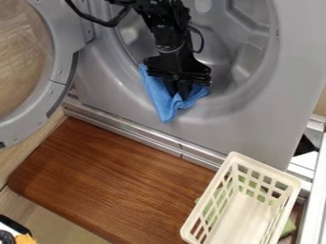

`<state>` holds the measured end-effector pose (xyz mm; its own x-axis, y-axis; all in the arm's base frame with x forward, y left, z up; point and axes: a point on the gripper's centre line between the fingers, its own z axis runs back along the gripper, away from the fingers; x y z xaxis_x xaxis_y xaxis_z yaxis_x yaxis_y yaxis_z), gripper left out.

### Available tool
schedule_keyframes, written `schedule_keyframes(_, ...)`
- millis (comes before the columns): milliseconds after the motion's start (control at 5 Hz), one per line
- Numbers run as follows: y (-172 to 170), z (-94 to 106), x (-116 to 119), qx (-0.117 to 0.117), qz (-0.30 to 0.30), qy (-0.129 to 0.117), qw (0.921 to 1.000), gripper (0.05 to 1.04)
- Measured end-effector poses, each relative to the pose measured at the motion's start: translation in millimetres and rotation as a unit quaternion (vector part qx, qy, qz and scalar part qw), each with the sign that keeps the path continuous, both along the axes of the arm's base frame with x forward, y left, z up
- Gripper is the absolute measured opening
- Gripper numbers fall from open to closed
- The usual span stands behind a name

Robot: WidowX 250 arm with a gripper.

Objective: Put the clean clothes from the washing machine to the basket

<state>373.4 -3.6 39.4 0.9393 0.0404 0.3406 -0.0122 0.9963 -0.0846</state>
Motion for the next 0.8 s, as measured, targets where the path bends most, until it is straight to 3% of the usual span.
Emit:
schedule_keyframes(200, -1.1, 0.0, -0.4, -0.006, -0.002, 0.001, 1.0000, 0.071)
schedule_keyframes(400, -1.6, 1.4, -2.8, -0.011, -0.002, 0.011, 0.9999, 0.064)
schedule_keyframes(800, -25.0, 46.0, -22.8, -0.021, -0.009, -0.006, 0.9997, 0.064)
